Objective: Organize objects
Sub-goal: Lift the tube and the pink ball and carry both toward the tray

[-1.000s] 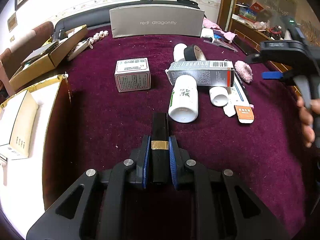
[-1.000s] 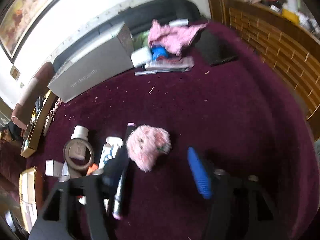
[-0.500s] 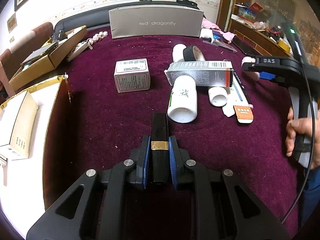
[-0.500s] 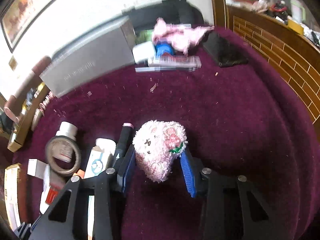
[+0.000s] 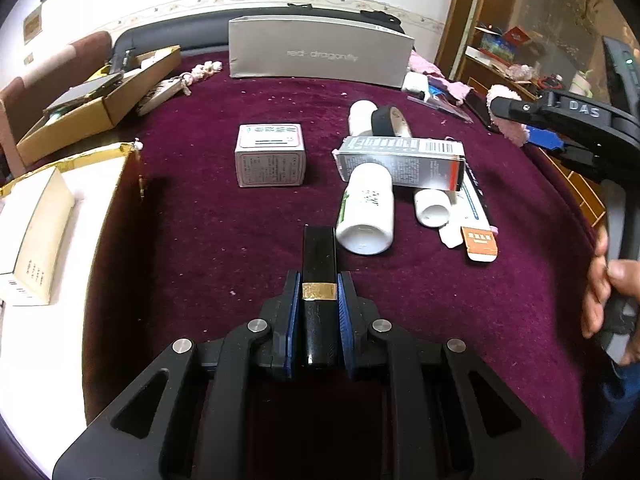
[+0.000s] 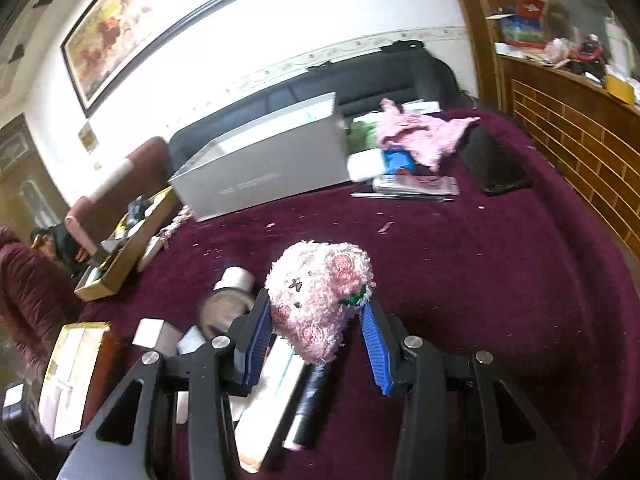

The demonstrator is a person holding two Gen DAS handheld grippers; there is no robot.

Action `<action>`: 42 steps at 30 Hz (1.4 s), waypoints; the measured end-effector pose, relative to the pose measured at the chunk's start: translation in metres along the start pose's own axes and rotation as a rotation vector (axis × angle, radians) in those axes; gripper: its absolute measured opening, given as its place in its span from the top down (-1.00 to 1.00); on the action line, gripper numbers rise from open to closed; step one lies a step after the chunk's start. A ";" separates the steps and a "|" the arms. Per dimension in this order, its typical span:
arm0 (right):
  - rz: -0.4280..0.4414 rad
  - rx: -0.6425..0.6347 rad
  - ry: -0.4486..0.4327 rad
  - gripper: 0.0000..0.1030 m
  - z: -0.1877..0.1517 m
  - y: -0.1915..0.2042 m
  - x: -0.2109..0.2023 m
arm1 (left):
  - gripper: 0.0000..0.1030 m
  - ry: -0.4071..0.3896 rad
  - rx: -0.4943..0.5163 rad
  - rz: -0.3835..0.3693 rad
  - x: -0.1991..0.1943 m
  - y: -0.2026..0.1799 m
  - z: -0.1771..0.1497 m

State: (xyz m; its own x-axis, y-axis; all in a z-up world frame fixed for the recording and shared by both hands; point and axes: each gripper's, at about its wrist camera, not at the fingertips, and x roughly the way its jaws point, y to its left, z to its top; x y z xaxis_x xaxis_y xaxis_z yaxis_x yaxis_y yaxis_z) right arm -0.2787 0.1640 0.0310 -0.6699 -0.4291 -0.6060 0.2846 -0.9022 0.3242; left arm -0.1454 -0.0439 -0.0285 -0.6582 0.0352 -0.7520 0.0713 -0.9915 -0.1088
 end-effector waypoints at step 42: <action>0.106 -0.249 0.028 0.15 -0.033 0.089 -0.011 | 0.67 -0.108 -0.182 0.110 -0.135 0.105 -0.049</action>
State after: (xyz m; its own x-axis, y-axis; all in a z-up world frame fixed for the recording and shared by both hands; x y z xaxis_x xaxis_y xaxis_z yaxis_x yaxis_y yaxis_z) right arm -0.2239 0.0867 0.0427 -0.6091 -0.5201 -0.5988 0.5143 -0.8337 0.2009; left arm -0.0123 -0.1466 0.0292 -0.7149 -0.0947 -0.6928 0.2745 -0.9493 -0.1535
